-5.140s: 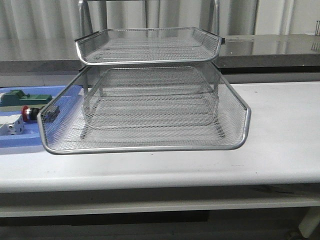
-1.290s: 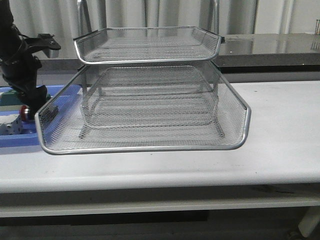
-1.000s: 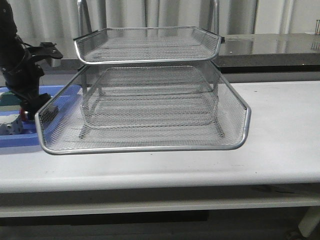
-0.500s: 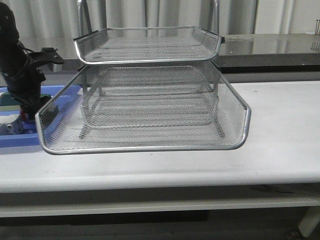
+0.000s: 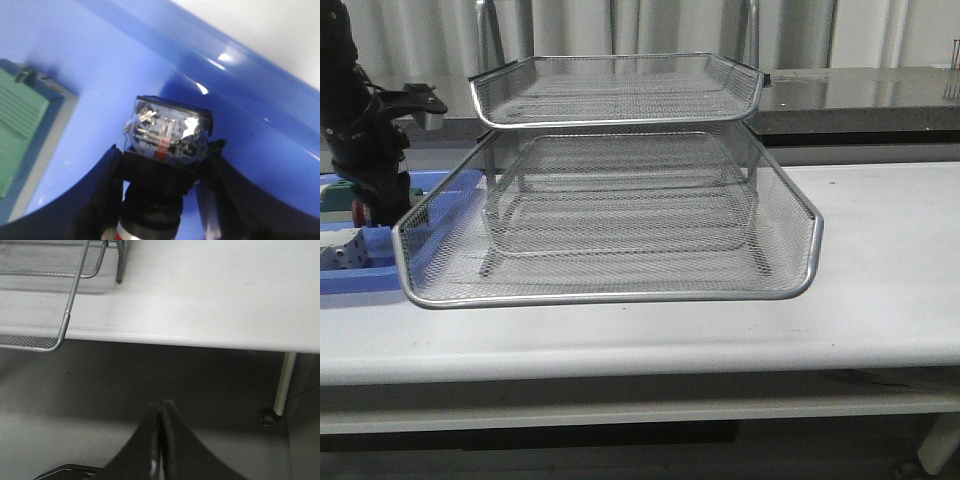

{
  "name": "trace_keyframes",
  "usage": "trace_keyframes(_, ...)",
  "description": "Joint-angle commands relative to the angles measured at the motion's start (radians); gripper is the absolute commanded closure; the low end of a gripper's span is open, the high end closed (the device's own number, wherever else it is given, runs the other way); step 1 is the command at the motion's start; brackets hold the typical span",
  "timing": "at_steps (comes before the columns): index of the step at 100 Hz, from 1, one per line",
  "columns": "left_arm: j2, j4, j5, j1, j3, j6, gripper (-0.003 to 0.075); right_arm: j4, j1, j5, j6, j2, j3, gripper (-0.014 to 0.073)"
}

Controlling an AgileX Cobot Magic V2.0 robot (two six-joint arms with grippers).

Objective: Place button on rack with both arms
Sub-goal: 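Lower the left gripper and grasp the red-capped push button, then lift the button and lower it into the pulled-out middle tray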

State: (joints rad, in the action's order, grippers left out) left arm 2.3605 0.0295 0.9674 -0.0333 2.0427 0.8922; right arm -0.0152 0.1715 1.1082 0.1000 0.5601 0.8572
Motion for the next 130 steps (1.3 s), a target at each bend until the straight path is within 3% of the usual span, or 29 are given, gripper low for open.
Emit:
trace_keyframes(1, -0.079, 0.010, 0.060, 0.002, 0.101, -0.025, 0.0659, -0.006, -0.002, -0.056, -0.001, 0.004, 0.033, 0.0662)
trace_keyframes(23, -0.092, 0.010, 0.301, 0.002, 0.310, -0.117, 0.0659, -0.006, -0.002, -0.056, -0.001, 0.004, 0.033, 0.0662)
trace_keyframes(55, -0.217, -0.001, 0.303, 0.002, 0.341, -0.228, 0.0659, -0.006, -0.002, -0.056, -0.001, 0.004, 0.033, 0.0662)
trace_keyframes(88, -0.440, -0.001, 0.303, 0.002, 0.141, -0.299, 0.0659, -0.006, -0.002, -0.056, -0.001, 0.004, 0.033, 0.0662)
trace_keyframes(112, -0.624, 0.122, 0.303, -0.001, -0.074, -0.301, 0.0659, -0.006, -0.002, -0.056, -0.001, 0.004, 0.033, 0.0662)
trace_keyframes(130, -0.711, 0.135, 0.303, -0.040, -0.154, -0.301, 0.0659, -0.006, -0.002, -0.056, -0.001, 0.004, 0.033, 0.0662)
